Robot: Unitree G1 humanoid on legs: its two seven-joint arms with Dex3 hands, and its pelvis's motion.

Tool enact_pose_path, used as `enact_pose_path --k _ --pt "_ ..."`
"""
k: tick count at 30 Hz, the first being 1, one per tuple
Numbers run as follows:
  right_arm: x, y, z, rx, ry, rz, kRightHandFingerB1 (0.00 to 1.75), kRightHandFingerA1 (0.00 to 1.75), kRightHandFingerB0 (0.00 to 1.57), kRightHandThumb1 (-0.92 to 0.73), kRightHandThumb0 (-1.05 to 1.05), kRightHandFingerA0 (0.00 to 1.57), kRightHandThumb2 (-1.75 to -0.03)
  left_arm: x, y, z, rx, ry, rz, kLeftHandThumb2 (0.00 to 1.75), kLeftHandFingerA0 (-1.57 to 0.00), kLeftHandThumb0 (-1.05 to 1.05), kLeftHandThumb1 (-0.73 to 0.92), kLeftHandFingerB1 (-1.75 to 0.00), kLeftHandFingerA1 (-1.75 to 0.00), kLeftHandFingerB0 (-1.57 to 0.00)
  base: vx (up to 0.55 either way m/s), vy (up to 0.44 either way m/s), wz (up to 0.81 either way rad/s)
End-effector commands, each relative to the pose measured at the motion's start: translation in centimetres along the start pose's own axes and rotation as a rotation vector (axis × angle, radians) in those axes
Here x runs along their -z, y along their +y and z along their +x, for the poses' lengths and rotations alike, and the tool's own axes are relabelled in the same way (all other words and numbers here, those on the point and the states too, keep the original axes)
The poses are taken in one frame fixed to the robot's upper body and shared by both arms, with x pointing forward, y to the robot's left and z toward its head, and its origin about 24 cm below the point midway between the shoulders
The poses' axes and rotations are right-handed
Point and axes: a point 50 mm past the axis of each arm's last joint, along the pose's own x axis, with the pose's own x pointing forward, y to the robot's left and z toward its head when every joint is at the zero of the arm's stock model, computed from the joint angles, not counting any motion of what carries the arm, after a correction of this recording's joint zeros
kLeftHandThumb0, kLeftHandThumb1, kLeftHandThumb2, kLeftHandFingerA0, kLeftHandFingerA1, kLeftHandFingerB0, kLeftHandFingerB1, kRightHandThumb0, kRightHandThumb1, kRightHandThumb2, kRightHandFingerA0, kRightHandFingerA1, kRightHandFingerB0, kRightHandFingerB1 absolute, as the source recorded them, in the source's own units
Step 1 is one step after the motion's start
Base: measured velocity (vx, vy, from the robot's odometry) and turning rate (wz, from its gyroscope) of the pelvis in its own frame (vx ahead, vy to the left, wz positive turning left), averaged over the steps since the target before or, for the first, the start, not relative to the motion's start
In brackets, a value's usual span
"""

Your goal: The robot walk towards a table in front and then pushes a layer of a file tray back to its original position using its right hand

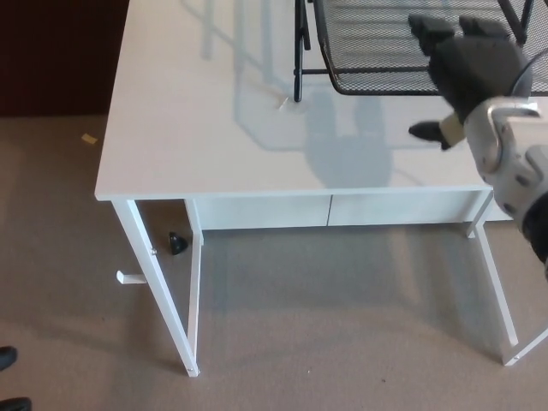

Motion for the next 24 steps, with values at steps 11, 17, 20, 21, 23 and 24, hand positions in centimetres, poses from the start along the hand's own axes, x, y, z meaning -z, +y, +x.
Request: enact_pose_path --k 11,17,20,21,23,24 --pt "-0.8 0.8 -5.0 0.026 -0.222 0.062 0.07 0.00 0.03 -0.45 -0.73 0.00 -0.79 -0.4 0.5 0.0 0.003 0.006 0.017 0.56 -0.57 0.01 0.55 -0.41 -0.50 -0.45 0.00 0.000 0.00" --pt "-2.1 -1.2 -9.1 0.176 -0.353 0.100 0.00 0.01 0.00 -0.47 -0.78 0.00 -0.81 -0.7 0.5 0.2 -0.020 0.006 0.025 0.56 -0.60 0.04 0.54 -0.41 -0.50 -0.48 0.00 0.000 0.00" --pt "-2.6 -2.7 -11.3 0.275 -0.402 0.112 0.00 0.01 0.00 -0.46 -0.77 0.00 -0.81 -0.8 0.6 0.4 -0.011 0.008 0.015 0.55 -0.56 0.05 0.56 -0.41 -0.49 -0.47 0.00 0.000 0.00" --pt "-2.7 -3.0 -11.7 0.288 -0.408 0.117 0.00 0.01 0.00 -0.46 -0.77 0.00 -0.81 -0.9 0.6 0.4 -0.009 0.008 0.014 0.55 -0.56 0.05 0.56 -0.41 -0.49 -0.47 0.00 0.000 0.00" --pt "-2.9 -4.0 -13.6 0.321 -0.437 0.147 0.00 0.01 0.00 -0.47 -0.78 0.00 -0.82 -0.8 0.6 0.4 -0.010 0.004 0.022 0.55 -0.56 0.04 0.55 -0.41 -0.49 -0.46 0.00 0.000 0.00" --pt "-2.9 -4.2 -14.1 0.329 -0.444 0.153 0.00 0.02 0.00 -0.48 -0.80 0.00 -0.83 -0.8 0.6 0.4 -0.010 -0.001 0.033 0.55 -0.57 0.03 0.55 -0.41 -0.49 -0.47 0.00 0.000 0.00"
